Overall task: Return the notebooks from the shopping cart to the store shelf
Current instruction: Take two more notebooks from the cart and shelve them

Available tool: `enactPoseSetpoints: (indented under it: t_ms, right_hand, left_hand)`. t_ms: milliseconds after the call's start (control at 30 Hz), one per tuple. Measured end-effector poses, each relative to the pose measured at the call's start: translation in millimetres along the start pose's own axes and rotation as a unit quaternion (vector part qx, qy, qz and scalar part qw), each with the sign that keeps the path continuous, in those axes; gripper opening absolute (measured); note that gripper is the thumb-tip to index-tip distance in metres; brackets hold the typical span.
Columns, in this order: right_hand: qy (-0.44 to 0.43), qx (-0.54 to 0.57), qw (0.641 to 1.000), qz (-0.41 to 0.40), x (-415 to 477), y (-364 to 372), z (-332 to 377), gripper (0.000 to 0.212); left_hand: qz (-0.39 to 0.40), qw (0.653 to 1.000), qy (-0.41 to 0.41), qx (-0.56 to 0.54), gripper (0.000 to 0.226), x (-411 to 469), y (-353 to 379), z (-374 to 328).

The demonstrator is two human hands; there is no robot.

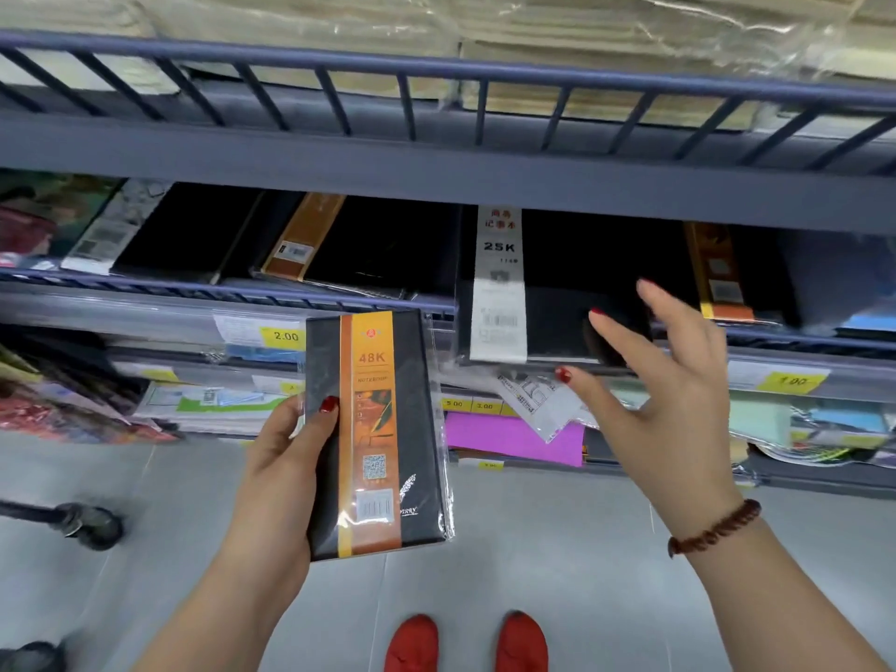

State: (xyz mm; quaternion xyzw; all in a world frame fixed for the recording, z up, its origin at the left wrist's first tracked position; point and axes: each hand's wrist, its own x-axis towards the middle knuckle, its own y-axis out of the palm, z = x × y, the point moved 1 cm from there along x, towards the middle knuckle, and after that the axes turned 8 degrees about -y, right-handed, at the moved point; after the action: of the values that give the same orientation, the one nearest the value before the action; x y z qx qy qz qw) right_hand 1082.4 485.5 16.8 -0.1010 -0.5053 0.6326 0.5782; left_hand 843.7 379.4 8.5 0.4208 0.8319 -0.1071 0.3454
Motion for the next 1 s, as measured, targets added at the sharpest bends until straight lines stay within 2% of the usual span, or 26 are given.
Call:
enactPoseSetpoints:
  t_ms: [100, 233, 367, 533, 700, 900, 1000]
  right_hand:
    - [-0.033, -0.026, 0.999, 0.005, 10.9, 8.5, 1.1, 0.033]
    - [-0.011, -0.025, 0.999, 0.04, 27.3, 17.2, 5.9, 0.046]
    - [0.042, 0.006, 0.999, -0.007, 41.0, 23.7, 6.2, 0.042]
    - [0.083, 0.04, 0.996, -0.016, 50.4, 40.6, -1.9, 0.036]
    - [0.06, 0.039, 0.996, -0.049, 40.9, 47.0, -4.4, 0.033]
    - [0.032, 0.031, 0.999, 0.001, 31.8, 40.7, -9.4, 0.036]
    - [0.045, 0.084, 0.995, 0.014, 29.6, 34.4, -5.9, 0.036]
  left_hand:
    - [0.004, 1.0, -0.006, -0.004, 0.012, -1.6, -2.0, 2.5]
    - [0.006, 1.0, -0.012, -0.012, 0.011, -2.6, -5.7, 3.3]
    - [0.012, 1.0, -0.011, -0.009, 0.013, -4.2, -7.8, 4.8]
    - [0.015, 1.0, -0.017, -0.01, 0.012, -6.0, -8.8, 6.8]
    - [0.021, 1.0, -0.019, -0.012, 0.011, -8.3, -6.3, 5.5]
    - [0.031, 0.999, -0.018, -0.004, 0.013, -14.3, 5.0, 2.9]
    - [0.035, 0.999, -0.015, -0.003, 0.013, -19.1, 14.4, 2.0]
